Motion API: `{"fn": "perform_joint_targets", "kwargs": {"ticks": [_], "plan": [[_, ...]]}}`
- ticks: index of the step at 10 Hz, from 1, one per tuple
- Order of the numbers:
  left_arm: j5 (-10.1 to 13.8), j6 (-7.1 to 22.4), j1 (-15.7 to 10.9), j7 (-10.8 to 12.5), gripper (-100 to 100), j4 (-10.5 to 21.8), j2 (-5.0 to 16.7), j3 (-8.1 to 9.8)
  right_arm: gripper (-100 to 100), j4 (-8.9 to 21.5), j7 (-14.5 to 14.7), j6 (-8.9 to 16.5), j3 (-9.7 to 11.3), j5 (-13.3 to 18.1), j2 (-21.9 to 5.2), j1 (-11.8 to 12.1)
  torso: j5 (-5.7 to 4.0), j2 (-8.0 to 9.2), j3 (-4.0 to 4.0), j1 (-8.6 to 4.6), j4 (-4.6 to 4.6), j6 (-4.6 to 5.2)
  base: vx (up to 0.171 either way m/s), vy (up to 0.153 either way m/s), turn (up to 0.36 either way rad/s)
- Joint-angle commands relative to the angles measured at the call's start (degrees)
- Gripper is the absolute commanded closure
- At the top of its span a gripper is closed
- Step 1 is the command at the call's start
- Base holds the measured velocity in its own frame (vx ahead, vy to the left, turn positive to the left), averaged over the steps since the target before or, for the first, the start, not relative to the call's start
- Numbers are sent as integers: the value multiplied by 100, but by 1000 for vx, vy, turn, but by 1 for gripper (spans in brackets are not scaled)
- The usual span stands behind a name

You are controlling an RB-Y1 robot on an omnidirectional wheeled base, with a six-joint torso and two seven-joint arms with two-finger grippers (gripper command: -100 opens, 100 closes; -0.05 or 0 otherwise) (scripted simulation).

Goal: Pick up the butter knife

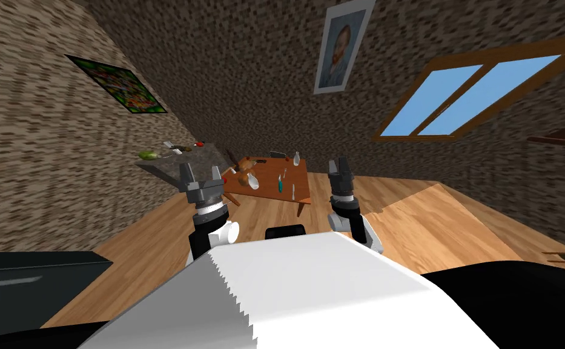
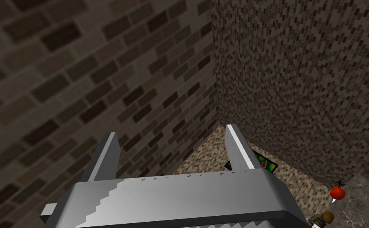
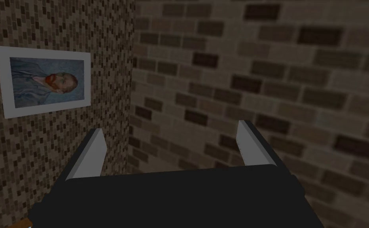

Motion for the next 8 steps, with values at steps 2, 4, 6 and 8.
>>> {"fn": "perform_joint_targets", "kwargs": {"ticks": [2,4,6,8], "plan": [[0,0,0,0,0,0,0,0,-100,342,297,-123,112,458,-322,86,1,3,2,1,1,0,-25,31,309],[0,0,0,0,0,0,0,0,-100,494,429,-181,177,705,-445,130,1,3,2,2,1,1,-10,26,219],[0,0,0,0,0,0,0,0,-100,820,716,-298,317,1108,-705,222,0,0,0,0,0,0,-10,33,336],[0,0,0,0,0,0,0,0,-100,993,868,-356,390,1418,-845,269,1,0,0,2,0,2,-3,29,235]]}}
